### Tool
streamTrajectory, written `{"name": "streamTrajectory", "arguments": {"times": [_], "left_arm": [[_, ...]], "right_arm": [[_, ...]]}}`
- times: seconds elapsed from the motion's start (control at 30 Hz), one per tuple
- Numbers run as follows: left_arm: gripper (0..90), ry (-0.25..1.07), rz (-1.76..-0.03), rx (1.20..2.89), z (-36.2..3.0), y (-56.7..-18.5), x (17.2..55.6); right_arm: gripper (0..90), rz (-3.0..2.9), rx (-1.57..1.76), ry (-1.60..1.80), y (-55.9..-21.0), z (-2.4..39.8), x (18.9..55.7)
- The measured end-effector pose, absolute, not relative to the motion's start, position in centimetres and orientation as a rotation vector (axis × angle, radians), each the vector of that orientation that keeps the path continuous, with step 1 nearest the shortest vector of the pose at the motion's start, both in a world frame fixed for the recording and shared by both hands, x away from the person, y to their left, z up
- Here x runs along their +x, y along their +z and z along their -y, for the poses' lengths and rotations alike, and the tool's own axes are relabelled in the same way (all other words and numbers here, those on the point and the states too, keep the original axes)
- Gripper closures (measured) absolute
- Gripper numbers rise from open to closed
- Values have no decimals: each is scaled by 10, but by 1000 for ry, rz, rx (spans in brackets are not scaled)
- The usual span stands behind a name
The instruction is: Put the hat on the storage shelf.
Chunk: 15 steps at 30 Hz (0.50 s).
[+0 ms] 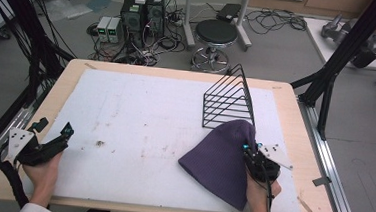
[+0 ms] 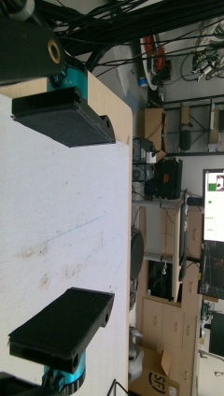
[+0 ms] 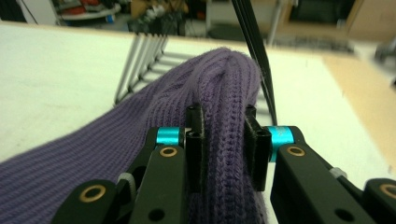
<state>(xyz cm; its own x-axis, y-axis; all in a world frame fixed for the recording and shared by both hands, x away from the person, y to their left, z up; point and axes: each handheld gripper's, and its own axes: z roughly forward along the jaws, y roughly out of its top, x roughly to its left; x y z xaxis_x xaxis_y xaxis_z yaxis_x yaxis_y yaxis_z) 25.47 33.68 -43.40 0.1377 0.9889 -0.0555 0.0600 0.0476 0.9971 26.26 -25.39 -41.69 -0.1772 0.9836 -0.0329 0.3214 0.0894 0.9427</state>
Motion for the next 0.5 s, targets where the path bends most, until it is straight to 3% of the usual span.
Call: {"name": "streamTrajectory", "arguments": {"times": [0.23, 0.5], "left_arm": [[202, 1033, -1178, 1270, -337, -434, 255], [205, 1038, -1175, 1263, -337, -434, 253]], "right_arm": [[751, -1508, 1043, 1091, -407, 235, 244], [754, -1348, 969, 1167, -390, 225, 237]]}}
